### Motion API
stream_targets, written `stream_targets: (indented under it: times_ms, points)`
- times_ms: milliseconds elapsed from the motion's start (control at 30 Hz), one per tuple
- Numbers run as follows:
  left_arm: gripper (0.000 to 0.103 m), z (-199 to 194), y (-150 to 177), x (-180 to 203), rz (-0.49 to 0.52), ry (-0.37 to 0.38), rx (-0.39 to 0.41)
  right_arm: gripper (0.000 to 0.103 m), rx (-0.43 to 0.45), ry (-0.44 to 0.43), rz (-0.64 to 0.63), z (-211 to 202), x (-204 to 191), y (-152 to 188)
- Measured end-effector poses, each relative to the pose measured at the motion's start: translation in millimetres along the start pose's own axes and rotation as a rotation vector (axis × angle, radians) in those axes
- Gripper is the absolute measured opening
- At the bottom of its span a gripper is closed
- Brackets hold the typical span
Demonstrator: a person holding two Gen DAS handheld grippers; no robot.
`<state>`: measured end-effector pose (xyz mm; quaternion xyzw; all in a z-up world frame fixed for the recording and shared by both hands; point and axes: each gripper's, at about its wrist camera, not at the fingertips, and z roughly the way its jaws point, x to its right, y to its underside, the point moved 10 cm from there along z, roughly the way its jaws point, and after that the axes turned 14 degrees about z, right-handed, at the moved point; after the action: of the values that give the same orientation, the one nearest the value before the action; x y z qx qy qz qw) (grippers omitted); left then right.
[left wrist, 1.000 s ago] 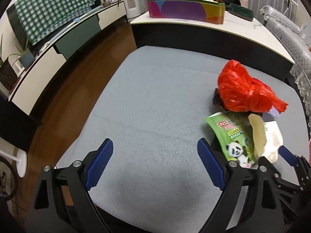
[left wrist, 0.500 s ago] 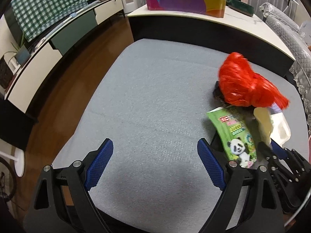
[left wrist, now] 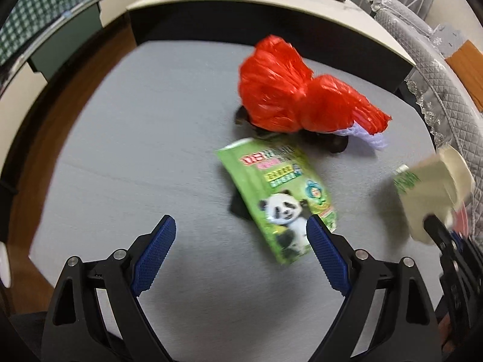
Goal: Collect trash
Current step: 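Grasp the white paper bag with the right tool and lift it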
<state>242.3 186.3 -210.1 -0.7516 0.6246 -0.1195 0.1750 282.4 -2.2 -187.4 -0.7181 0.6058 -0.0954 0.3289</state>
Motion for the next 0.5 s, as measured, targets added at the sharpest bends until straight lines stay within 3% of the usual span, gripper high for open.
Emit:
stream_targets:
  times_ms: [67, 167, 233, 300, 333, 400, 500]
  points:
    - [0.083, 11, -2, 9, -0.018, 0.031, -0.026, 0.01, 0.005, 0.003, 0.007, -5, 10, 2]
    - [0.068, 25, -2, 18, -0.029, 0.052, -0.071, 0.01, 0.013, 0.009, 0.021, -13, 23, 4]
    - [0.05, 31, 1, 23, -0.047, 0.075, -0.095, 0.011, 0.017, 0.015, 0.034, -17, 34, 3]
    - [0.041, 31, 2, 24, -0.066, 0.075, -0.094, 0.011, 0.019, 0.018, 0.048, -20, 41, 2]
    - [0.025, 29, 2, 24, -0.071, 0.072, -0.085, 0.011, 0.02, 0.017, 0.052, -21, 42, 1]
    - [0.008, 25, 5, 24, -0.067, 0.08, -0.095, 0.011, 0.022, 0.015, 0.053, -24, 42, 0]
    - [0.0, 18, 11, 22, -0.075, 0.114, -0.088, 0.011, 0.033, 0.006, 0.046, -29, 38, -2]
